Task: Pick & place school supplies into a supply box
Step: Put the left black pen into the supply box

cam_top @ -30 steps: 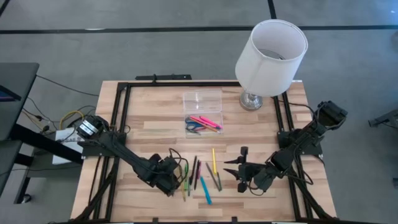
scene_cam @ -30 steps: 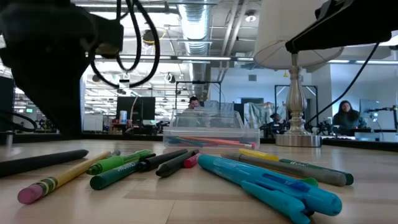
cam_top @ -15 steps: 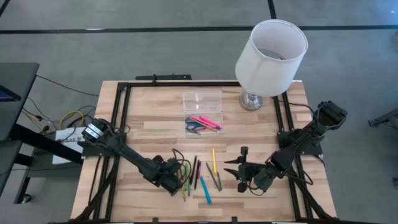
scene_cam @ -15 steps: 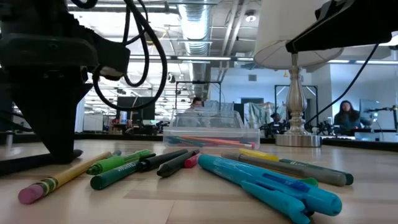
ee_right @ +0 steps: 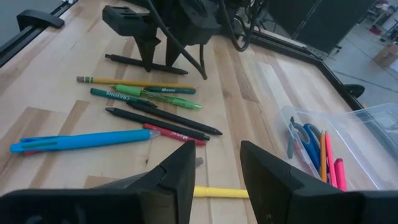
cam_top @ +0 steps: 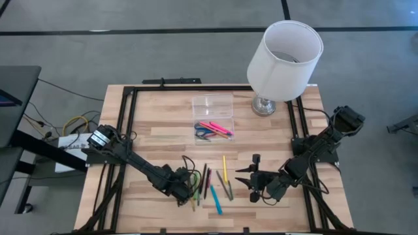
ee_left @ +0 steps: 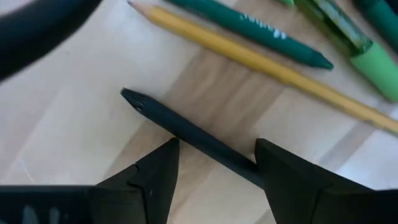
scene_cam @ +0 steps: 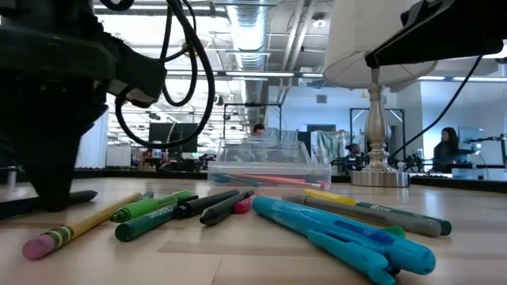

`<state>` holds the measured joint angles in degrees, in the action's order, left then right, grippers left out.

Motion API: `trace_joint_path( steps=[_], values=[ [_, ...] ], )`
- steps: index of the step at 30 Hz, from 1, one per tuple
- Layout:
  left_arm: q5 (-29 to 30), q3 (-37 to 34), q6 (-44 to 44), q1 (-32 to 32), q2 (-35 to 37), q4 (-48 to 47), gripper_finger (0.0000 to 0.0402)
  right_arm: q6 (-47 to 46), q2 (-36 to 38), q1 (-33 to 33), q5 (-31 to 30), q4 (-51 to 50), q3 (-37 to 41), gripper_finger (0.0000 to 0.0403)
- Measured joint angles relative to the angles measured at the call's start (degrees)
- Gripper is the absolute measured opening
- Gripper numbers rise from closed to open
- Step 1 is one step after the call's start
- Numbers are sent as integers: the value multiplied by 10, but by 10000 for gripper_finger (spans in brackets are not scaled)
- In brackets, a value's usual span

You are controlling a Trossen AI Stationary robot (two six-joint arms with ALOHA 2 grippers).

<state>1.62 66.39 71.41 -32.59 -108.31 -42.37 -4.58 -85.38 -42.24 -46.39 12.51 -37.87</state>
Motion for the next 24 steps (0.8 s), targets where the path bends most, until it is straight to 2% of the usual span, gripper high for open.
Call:
trace_joint_path(
  steps=[7, 15, 24],
  values=[
    [-9, 0, -8, -12, 0, -5, 197, 0, 0, 0, 0, 0, 0, 122],
    [-20, 1, -19, -23, 0, -45, 138, 0, 0, 0, 0, 0, 0, 122],
    [-40, 1, -96, -24, 0, -73, 83, 0, 0, 0, 1, 0, 0, 122]
  ],
)
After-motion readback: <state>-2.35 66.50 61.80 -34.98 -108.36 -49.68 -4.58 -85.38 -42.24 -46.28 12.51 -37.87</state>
